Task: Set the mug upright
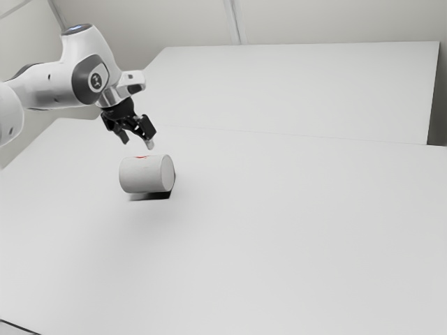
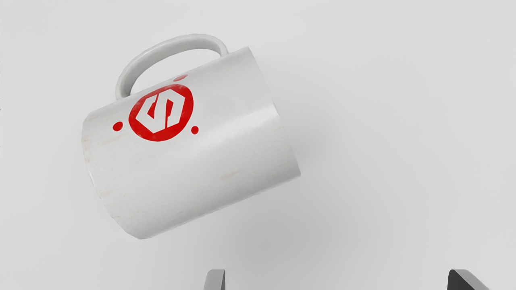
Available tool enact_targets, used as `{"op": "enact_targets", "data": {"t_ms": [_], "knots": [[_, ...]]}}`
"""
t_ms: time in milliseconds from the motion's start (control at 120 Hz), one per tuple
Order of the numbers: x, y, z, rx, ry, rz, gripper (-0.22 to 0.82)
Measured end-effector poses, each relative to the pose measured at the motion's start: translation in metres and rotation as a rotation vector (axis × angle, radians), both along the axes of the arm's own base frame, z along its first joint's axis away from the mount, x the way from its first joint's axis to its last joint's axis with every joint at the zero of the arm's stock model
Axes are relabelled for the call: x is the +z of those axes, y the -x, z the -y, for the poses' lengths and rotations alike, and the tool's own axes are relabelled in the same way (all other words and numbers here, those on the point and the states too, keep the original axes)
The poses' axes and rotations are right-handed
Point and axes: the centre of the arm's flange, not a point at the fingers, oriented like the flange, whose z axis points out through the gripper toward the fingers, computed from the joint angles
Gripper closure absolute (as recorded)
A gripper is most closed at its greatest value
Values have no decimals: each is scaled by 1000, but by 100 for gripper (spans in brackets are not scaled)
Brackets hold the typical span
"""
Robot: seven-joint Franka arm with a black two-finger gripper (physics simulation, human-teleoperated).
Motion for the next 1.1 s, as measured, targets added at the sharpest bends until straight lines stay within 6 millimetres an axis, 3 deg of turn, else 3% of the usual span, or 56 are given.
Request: {"op": "enact_targets", "data": {"t_ms": [75, 142, 317, 425, 642, 775, 942, 1100], "knots": [[-1, 1, 0, -8, -2, 0, 0], [-11, 7, -14, 11, 5, -9, 0], [-22, 28, -88, 118, 113, 17, 0], [-28, 29, -116, 135, 189, 31, 0], [-69, 37, -191, 174, 352, -15, 0], [-100, 44, -225, 188, 487, -32, 0], [-133, 43, -250, 177, 656, -23, 0], [-166, 32, -249, 152, 825, 22, 0]]}}
